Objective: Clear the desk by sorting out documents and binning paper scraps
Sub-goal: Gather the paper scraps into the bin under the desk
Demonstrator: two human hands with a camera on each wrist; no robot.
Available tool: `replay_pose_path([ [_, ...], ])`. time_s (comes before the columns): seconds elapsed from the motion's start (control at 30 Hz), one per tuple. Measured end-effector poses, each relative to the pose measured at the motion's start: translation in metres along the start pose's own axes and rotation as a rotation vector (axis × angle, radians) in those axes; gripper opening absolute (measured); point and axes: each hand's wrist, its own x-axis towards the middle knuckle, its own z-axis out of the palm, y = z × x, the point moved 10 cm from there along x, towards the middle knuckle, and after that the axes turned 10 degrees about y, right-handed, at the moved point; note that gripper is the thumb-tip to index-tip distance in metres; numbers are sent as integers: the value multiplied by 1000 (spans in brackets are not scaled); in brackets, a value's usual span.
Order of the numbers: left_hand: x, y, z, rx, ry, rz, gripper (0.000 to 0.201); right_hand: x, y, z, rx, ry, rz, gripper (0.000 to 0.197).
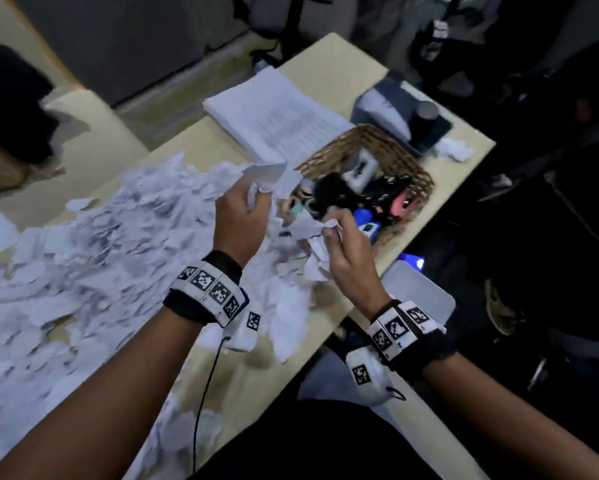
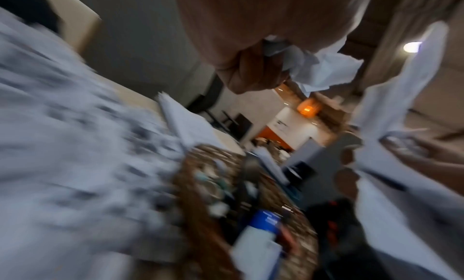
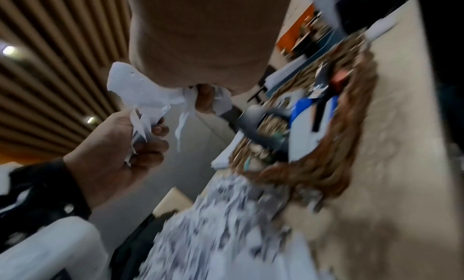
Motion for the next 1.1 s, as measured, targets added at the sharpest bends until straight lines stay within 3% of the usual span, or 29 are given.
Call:
replay_pose_path([
  [0.1, -21, 34, 90, -85, -139, 37, 22, 6, 42, -88, 14, 239, 110, 7],
  [0.2, -59, 48, 186, -101, -269, -6, 29, -10, 101, -173, 12, 435, 250, 8],
  [0.37, -141, 41, 328, 9, -538, -94, 25, -39, 184, -246, -75, 542, 393, 9],
  [0.43, -169, 12, 372, 125, -618, -111, 15, -52, 229, -258, -93, 529, 483, 11],
  [0.53, -197, -58, 423, 318, -684, -169, 22, -73, 313, -249, -151, 409, 645, 18],
  [0.63, -221, -160, 469, 506, -804, -341, 31, -95, 407, -211, -228, 178, 849, 13],
  [0.7, -234, -233, 492, 636, -907, -438, 36, -121, 477, -184, -225, 64, 1035, 21],
  [0.77, -242, -292, 504, 702, -989, -526, 38, -150, 534, -168, -246, 64, 1236, 30],
  [0.87, -240, -347, 508, 661, -924, -796, 42, -175, 585, -159, -136, 195, 1415, 38],
  [1.0, -247, -364, 500, 449, -719, -1256, 36, -194, 613, -155, 46, 298, 1608, 53],
  [1.1, -239, -357, 497, 433, -649, -1283, 49, -187, 606, -166, 27, 319, 1578, 44],
])
